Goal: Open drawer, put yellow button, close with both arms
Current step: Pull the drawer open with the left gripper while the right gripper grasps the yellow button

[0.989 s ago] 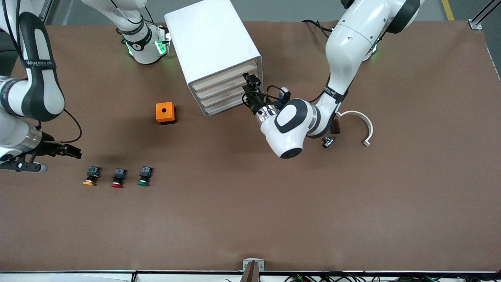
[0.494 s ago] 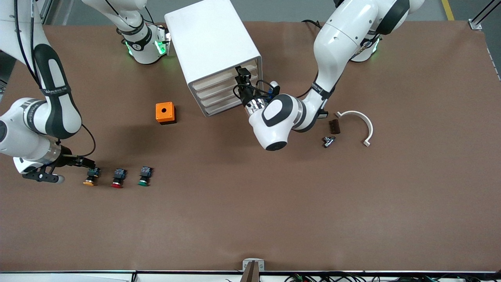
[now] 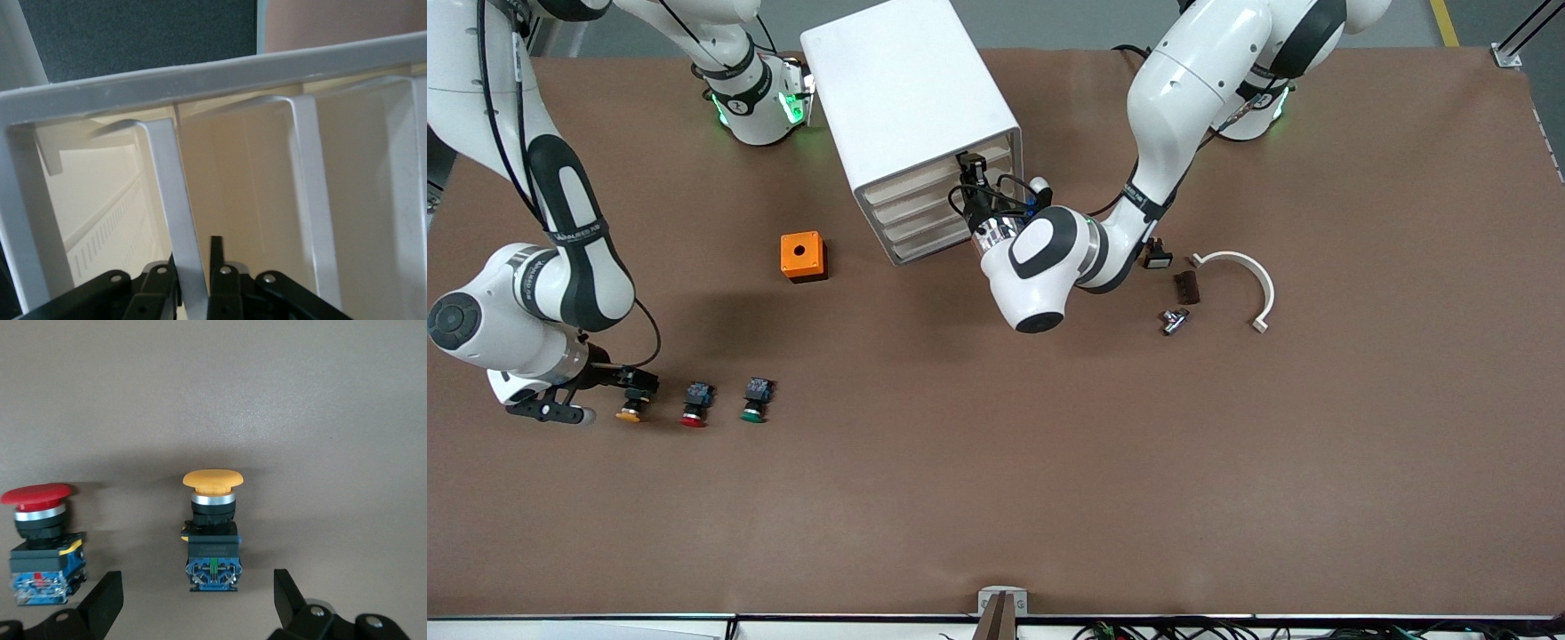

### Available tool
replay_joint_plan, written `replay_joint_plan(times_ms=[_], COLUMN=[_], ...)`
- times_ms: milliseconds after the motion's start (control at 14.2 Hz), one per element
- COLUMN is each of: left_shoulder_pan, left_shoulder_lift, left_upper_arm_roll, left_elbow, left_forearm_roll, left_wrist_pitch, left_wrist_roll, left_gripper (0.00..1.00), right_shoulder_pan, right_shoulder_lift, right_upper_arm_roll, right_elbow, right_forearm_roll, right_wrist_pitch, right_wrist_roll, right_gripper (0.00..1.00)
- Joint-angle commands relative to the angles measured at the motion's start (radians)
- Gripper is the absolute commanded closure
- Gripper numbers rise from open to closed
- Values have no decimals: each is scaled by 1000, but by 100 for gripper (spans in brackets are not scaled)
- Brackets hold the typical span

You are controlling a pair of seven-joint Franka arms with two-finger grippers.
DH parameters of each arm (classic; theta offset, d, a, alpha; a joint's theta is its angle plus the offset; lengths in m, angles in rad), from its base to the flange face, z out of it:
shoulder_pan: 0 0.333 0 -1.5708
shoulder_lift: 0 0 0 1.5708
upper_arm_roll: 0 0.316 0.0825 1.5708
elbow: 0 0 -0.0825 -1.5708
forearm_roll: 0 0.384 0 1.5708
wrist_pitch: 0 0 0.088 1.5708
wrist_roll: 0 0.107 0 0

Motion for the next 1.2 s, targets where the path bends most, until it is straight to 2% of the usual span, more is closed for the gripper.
replay_joint_plan(times_ms=[0,283,353,424,565,636,706,989,1130], left_shoulder_pan=[5,27,39,47,67,77,91,151,182], left_shoulder_lift=[8,11,17,17,17,17,17,25,27], left_upper_arm_roll=[6,13,13,13,13,15,13,15,15], left_elbow=[14,14,15,15,15,15,15,17,17], left_forearm_roll=[-26,-39,-48,-51,-51,-51,-51,-49,-45], left_wrist_pitch=[9,36,39,39,44,47,56,82,95], left_wrist_roll=[-31,-31,-31,-31,-31,-31,-31,-34,-34], left_gripper=[87,87,87,87,87,87,87,84,84], right_shoulder_pan=[-13,-19,-22,-26,-32,-32,-33,-15,26], right_shoulder_lift=[72,118,118,118,114,111,100,24,-35], right_upper_arm_roll=[11,12,12,11,12,12,14,18,18], right_elbow=[72,102,102,101,99,101,104,112,118], right_forearm_roll=[8,15,15,15,17,17,17,18,18], right_wrist_pitch=[0,0,-5,-9,-22,-52,-90,-187,-287], right_wrist_roll=[-2,-22,-27,-38,-48,-48,-48,-27,75], right_gripper=[0,2,17,40,78,92,100,100,100])
